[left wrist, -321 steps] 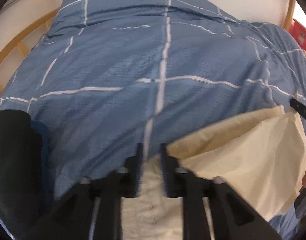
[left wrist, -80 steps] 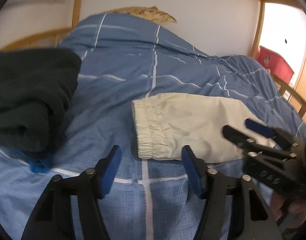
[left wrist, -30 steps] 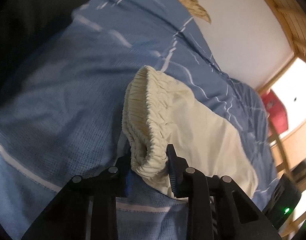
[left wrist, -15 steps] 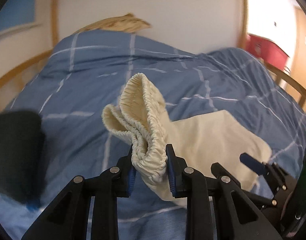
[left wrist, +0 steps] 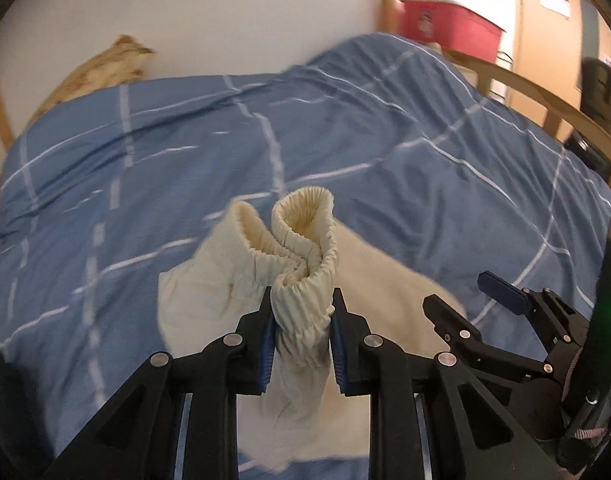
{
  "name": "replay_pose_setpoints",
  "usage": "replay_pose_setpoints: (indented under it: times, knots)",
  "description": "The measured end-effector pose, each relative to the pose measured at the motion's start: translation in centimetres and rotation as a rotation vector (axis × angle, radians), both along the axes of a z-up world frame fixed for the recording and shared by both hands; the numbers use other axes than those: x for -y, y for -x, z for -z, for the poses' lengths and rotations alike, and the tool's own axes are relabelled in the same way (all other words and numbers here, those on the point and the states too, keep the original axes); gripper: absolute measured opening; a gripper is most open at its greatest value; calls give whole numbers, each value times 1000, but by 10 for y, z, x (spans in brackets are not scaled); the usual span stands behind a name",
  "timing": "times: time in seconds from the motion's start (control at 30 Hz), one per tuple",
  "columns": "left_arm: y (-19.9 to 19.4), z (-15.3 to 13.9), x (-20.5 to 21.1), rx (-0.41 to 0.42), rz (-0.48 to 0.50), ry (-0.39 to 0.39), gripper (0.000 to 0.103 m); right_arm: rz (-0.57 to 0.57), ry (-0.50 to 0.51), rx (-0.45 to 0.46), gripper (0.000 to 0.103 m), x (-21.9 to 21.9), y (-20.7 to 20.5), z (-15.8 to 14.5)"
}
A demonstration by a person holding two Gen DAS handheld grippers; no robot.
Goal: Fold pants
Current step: 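Fold the waistband over toward the leg openings with the left gripper and release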
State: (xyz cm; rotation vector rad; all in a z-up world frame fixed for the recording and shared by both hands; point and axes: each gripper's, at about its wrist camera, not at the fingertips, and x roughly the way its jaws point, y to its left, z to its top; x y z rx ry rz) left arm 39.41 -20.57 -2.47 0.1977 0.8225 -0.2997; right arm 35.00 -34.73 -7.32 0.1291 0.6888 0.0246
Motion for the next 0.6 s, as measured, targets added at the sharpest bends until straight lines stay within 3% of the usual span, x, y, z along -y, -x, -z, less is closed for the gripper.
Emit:
replay_pose_setpoints:
  times: [0.13,0.43,0.5,0.6]
  knots:
    - [-19,28,38,-64,19,-3,23,56,-35,1,64,38,-2,14]
    - [-25,58,72,-86,52,-20,25,108,-183,11,64,78,0,39]
    - [-25,59,70,-106,52,14,33,105,-197,17,64,80,1,41]
    - [-19,48,59,-108,40,97,54,122,-223,23,64,87,4,44]
